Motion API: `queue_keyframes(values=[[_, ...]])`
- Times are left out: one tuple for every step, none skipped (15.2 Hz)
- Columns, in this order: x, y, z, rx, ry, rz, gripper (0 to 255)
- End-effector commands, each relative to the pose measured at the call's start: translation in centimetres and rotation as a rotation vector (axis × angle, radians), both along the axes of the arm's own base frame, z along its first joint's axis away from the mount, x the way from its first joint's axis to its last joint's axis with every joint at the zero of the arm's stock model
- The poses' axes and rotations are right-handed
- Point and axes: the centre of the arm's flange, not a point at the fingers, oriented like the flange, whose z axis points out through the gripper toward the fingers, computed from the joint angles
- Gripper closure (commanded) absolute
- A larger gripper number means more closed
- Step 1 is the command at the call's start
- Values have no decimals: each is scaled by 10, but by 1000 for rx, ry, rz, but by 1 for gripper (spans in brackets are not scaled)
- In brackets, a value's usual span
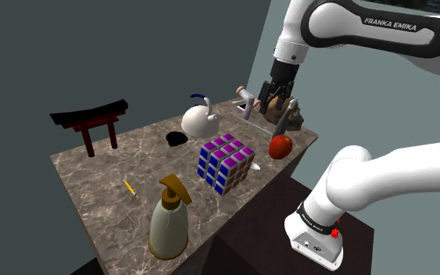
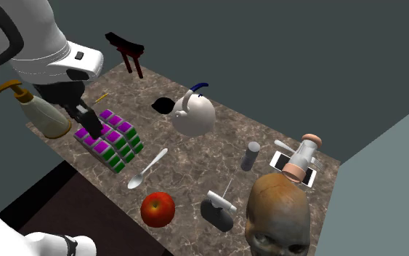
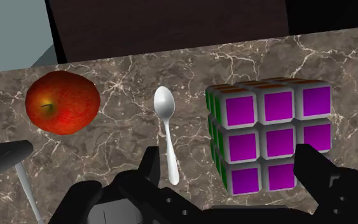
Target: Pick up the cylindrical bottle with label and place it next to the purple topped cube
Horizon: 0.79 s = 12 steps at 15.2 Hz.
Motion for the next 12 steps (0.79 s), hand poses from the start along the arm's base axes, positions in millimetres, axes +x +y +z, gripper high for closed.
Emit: queue_keyframes(values=[[0,0,0,0,0,0,0],[6,-10,-5,-3,-3,2,0],[12,-20,-10,-6,-5,4,0],[18,-30,-15,-8,-8,6,0],[24,-40,-19,-11,-10,8,0],[31,-50,-24,-14,-13,10,0],[37,-60,-29,-17,-16,11,0],[43,-70,-34,-20,-18,13,0],[49,-79,-38,-22,-21,15,0],[56,-89,-43,-25,-24,17,0],[62,-99,-47,-28,-26,19,0],[68,-109,-52,-31,-29,21,0]])
